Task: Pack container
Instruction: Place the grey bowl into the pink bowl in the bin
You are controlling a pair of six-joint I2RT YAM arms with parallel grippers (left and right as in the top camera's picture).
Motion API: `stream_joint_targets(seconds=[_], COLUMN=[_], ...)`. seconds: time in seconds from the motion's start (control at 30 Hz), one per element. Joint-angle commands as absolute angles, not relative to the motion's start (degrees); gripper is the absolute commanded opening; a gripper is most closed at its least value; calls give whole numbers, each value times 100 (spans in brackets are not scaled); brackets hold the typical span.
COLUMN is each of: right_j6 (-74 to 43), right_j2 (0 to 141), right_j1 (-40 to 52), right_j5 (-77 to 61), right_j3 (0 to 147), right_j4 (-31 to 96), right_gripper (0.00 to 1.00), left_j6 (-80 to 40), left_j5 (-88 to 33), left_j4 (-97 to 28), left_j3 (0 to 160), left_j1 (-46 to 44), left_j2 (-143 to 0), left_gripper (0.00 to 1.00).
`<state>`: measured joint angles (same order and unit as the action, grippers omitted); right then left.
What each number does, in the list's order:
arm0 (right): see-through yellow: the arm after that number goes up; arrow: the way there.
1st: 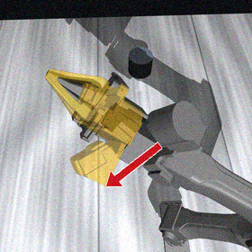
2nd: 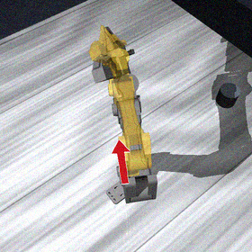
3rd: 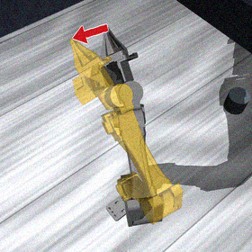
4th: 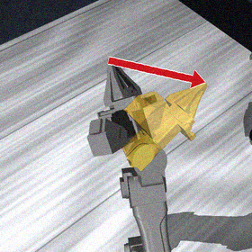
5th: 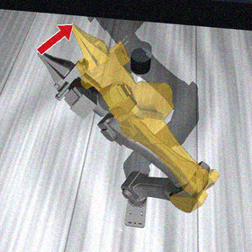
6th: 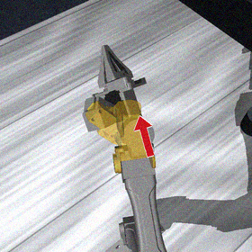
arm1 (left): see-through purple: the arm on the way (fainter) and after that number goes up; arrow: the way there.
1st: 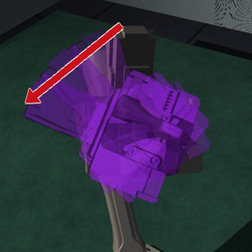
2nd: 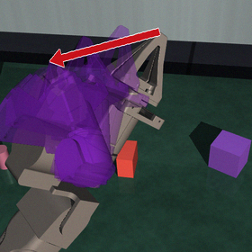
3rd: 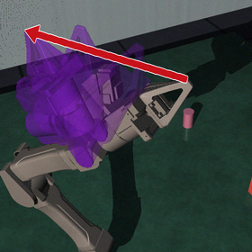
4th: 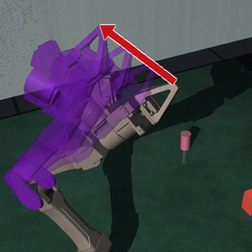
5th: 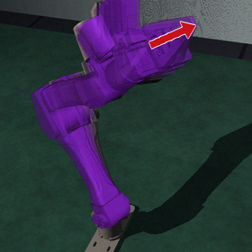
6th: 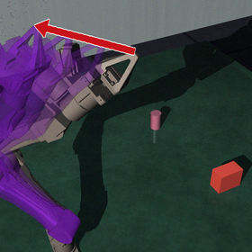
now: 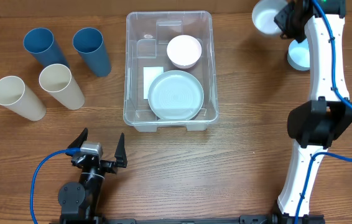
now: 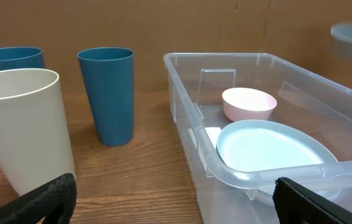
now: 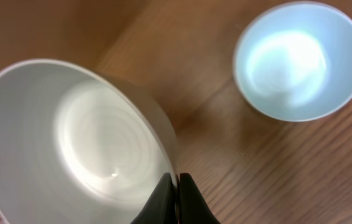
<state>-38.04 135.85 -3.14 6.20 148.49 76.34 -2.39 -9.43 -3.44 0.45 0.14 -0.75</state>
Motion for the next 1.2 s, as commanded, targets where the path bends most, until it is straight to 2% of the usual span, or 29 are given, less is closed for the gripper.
stream_joint_targets(seconds=[0.0,0.23,0.33,0.7,0.73,0.77,0.8,0.83,0.9,1.17], right_j6=[-3144,-2799,-2799,-2823,-2825,-2823,-2823,-2810,-2644,-2047], right_j2=[12978,12807,12816,12833,12833,12833,12835,12838,12838,12763], right_j1=[318,1872,2220,2346,2346,2346,2346,2346,2346,2563], right_j5=[567,1072,1310,1323,1321,1297,1295,1295,1282,913], right_j3=[15541,15386,15039,12899,12722,12529,12422,12333,12307,12888], right_j4=[7671,7426,7168,5721,5586,5426,5352,5312,5310,5690], right_gripper=[4,4,4,4,9,34,54,66,73,74], left_j6=[-189,-189,-189,-189,-189,-189,-189,-189,-189,-189], left_j5=[-993,-993,-993,-993,-993,-993,-993,-993,-993,-993], left_j4=[-340,-340,-340,-340,-340,-340,-340,-340,-340,-340], left_j3=[27,27,27,27,27,27,27,27,27,27], left_j1=[45,45,45,45,45,45,45,45,45,45], left_j2=[-32,-32,-32,-32,-32,-32,-32,-32,-32,-32], left_gripper=[100,100,100,100,100,100,100,100,100,100])
